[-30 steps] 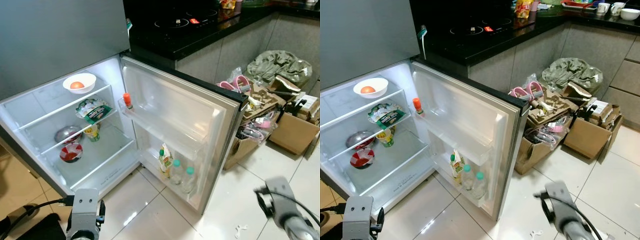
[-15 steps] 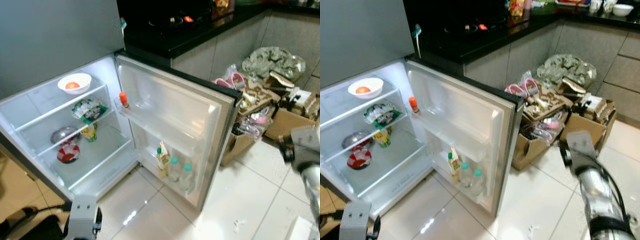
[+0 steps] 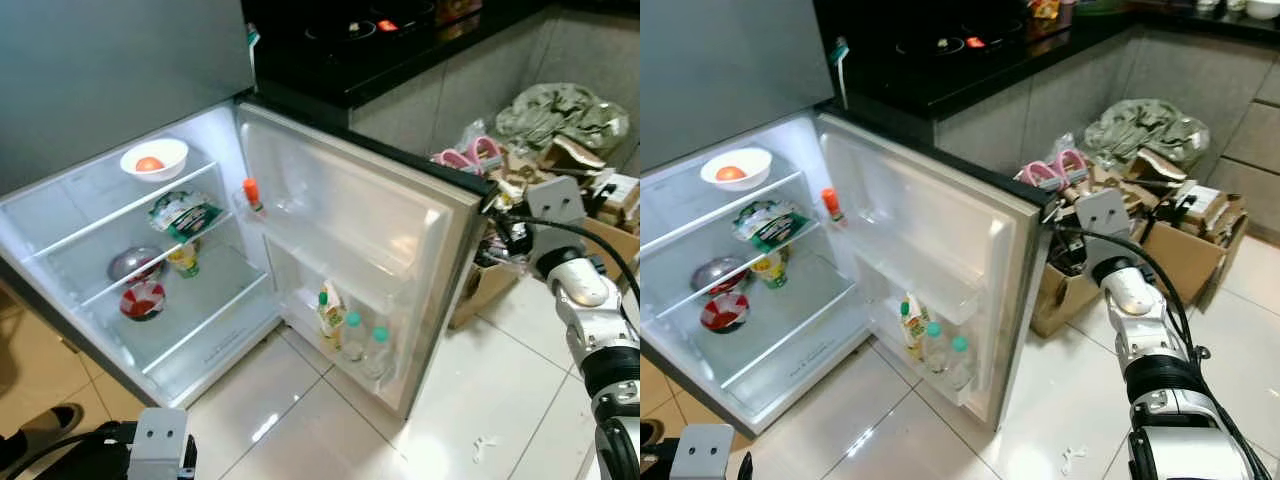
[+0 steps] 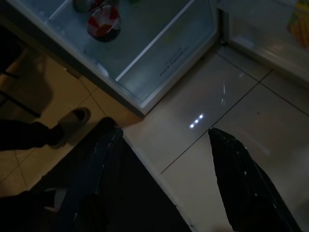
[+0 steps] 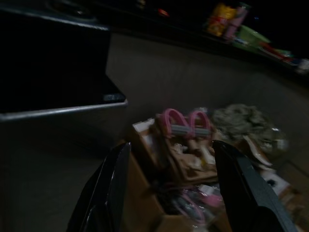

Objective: Restocking fridge

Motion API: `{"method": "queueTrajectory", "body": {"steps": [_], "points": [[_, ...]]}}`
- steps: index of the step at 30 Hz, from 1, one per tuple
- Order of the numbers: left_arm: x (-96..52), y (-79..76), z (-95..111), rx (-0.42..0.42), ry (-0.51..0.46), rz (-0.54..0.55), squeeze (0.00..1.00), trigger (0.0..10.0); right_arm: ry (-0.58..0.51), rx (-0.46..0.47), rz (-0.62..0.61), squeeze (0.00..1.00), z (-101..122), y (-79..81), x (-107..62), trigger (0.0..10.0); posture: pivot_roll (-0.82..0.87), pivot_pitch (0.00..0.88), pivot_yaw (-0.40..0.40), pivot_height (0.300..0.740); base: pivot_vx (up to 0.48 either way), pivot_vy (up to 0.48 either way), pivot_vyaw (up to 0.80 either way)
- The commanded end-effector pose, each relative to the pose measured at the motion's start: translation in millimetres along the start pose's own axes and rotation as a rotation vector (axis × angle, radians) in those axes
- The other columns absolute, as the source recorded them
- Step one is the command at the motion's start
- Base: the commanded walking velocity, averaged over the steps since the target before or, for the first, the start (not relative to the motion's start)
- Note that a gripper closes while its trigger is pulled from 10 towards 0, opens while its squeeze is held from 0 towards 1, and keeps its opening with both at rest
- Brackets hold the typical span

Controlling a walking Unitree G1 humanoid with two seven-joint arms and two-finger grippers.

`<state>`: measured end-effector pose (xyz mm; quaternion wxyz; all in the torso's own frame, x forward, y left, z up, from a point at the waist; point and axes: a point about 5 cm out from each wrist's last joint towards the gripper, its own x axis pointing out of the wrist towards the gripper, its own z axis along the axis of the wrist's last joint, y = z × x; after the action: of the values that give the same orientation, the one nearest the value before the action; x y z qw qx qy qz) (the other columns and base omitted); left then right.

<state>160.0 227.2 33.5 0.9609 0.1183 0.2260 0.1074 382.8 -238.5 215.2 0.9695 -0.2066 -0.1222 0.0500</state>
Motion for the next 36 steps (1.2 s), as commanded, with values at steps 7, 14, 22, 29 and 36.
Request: {"method": "queueTrajectory", "body": {"steps": [7,14,22,29,36], "points": [[-25.7,26.2,-53,0.119,0.167,0.039,0.00,10.0,-0.090,0.055,0.403,0.00,9,62.2,-9.5,10.0,-0.08,0.157,0.081,0.721,0.000,0.000,0.00],[-38.6,20.0,-66,0.213,0.168,-0.060,0.00,10.0,-0.271,0.208,0.862,0.00,66,145.8,-44.7,10.0,-0.09,0.164,0.085,0.721,0.000,0.000,0.00],[-31.0,20.1,-68,0.183,0.139,-0.045,0.00,10.0,-0.262,0.436,0.925,0.00,74,162.9,-64.5,10.0,-0.08,0.165,0.077,0.721,0.000,0.000,0.00],[-22.4,17.1,-75,0.177,0.139,-0.051,0.00,10.0,-0.061,0.359,0.785,0.00,25,147.6,-76.3,10.0,-0.09,0.165,0.069,0.721,0.000,0.000,0.00],[5.6,17.8,-74,0.138,0.123,-0.011,0.00,10.0,0.130,0.291,0.684,0.00,-10,149.6,-93.2,10.0,-0.09,0.160,0.059,0.721,0.000,0.000,0.00]]}}
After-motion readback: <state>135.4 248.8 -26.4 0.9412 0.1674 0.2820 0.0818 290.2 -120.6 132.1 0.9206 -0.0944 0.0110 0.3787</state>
